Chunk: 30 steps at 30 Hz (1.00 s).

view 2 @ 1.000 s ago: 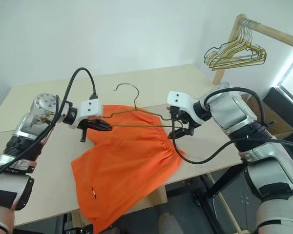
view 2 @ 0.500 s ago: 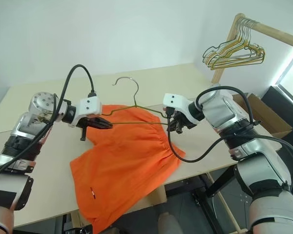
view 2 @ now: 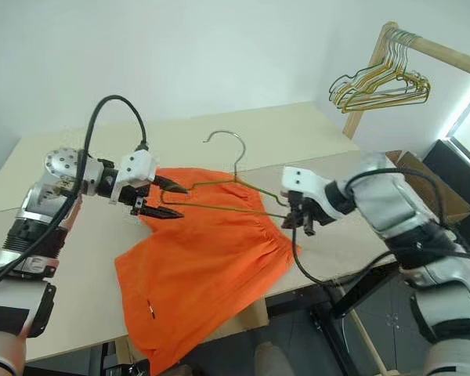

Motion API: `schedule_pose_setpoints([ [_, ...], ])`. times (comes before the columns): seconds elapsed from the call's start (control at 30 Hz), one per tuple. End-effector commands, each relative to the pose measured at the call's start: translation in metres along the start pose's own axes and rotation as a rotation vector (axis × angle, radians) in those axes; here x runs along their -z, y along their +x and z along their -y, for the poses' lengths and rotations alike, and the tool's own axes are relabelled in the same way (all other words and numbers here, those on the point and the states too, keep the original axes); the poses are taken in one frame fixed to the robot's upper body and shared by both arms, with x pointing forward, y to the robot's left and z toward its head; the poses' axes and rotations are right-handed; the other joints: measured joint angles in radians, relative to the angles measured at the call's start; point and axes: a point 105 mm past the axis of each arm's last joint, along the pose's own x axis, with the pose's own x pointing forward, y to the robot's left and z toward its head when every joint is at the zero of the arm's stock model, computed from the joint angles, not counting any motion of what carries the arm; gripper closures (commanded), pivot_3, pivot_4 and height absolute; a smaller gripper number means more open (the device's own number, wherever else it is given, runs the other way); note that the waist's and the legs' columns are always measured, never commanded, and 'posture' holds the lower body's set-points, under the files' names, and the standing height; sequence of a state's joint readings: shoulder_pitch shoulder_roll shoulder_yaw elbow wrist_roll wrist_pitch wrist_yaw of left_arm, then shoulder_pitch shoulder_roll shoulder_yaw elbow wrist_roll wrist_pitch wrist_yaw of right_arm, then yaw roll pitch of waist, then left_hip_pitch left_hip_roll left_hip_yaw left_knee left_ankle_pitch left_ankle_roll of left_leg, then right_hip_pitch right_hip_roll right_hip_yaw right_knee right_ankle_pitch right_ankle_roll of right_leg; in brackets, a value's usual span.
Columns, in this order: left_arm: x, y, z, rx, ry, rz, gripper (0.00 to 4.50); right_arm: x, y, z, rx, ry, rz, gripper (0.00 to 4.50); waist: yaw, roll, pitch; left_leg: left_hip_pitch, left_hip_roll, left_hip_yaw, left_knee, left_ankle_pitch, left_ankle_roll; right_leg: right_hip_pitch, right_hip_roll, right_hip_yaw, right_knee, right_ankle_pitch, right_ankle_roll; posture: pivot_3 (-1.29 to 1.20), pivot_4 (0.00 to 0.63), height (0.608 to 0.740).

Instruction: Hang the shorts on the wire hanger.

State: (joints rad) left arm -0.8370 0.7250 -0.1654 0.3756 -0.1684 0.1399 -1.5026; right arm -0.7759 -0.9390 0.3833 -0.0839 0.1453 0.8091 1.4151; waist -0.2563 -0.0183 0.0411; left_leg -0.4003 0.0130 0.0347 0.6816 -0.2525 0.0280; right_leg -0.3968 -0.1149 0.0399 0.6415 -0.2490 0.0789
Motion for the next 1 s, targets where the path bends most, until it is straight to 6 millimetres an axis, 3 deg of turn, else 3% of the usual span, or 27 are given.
schedule_pose_setpoints([
  [0.03,-0.012,-0.019,-0.011,-0.076,-0.017,0.075,0.04,0.008,-0.025,-0.016,-0.009,0.136,0.054,4.50,0.001,0.000,0.000,0.001,0.000,0.000,0.000,0.000,0.000,0.001,0.000,0.000,0.000,0.000,0.000,-0.22,0.000,0.740],
  [0.13,-0.016,-0.027,-0.012,-0.106,-0.049,0.137,0.04,0.033,-0.033,-0.024,-0.009,0.329,0.056,4.50,0.001,0.000,0.000,0.002,0.001,0.000,0.000,0.000,0.000,0.002,0.000,0.000,-0.001,0.000,0.000,-0.22,0.004,0.740],
  [0.23,-0.035,-0.031,-0.006,-0.173,-0.025,0.281,0.04,0.057,-0.043,-0.031,-0.031,0.661,0.137,4.50,0.001,0.000,0.000,0.003,0.002,0.000,0.000,0.000,0.000,0.004,0.000,0.000,-0.001,0.000,0.000,-0.21,0.030,0.740],
  [0.37,-0.052,-0.028,0.026,-0.106,-0.016,0.380,0.04,0.090,-0.045,-0.037,-0.036,0.981,0.180,4.50,0.011,0.000,0.001,0.005,0.002,0.000,-0.001,-0.001,0.001,0.006,0.000,0.001,-0.001,0.000,0.000,-0.20,0.047,0.740],
  [0.47,-0.056,-0.024,0.044,-0.061,-0.017,0.397,0.04,0.107,-0.039,-0.041,-0.045,1.090,0.118,4.50,0.027,0.001,0.002,0.009,0.002,0.001,-0.001,-0.001,0.001,0.009,0.000,0.002,-0.008,0.000,0.000,-0.20,0.051,0.740],
  [0.57,-0.057,-0.021,0.059,-0.016,-0.034,0.397,0.04,0.115,-0.031,-0.047,-0.101,1.118,0.081,4.50,0.038,0.003,0.003,0.011,0.002,0.002,-0.002,-0.002,0.002,0.011,0.001,0.002,-0.009,-0.001,-0.001,-0.19,0.051,0.740],
  [0.8,-0.056,-0.021,0.064,-0.038,-0.049,0.383,0.04,0.124,-0.020,-0.051,-0.193,1.117,0.032,4.50,0.063,0.003,0.003,0.011,0.001,0.003,-0.002,-0.003,0.002,0.011,0.003,0.002,-0.011,-0.001,-0.001,-0.16,0.047,0.740],
  [1.0,-0.055,-0.023,0.067,-0.048,-0.051,0.364,0.04,0.124,-0.025,-0.055,-0.257,1.100,0.054,4.50,0.089,0.003,0.003,0.011,0.001,0.004,-0.002,-0.003,0.003,0.010,0.003,0.002,-0.011,-0.001,-0.001,-0.14,0.039,0.740],
])
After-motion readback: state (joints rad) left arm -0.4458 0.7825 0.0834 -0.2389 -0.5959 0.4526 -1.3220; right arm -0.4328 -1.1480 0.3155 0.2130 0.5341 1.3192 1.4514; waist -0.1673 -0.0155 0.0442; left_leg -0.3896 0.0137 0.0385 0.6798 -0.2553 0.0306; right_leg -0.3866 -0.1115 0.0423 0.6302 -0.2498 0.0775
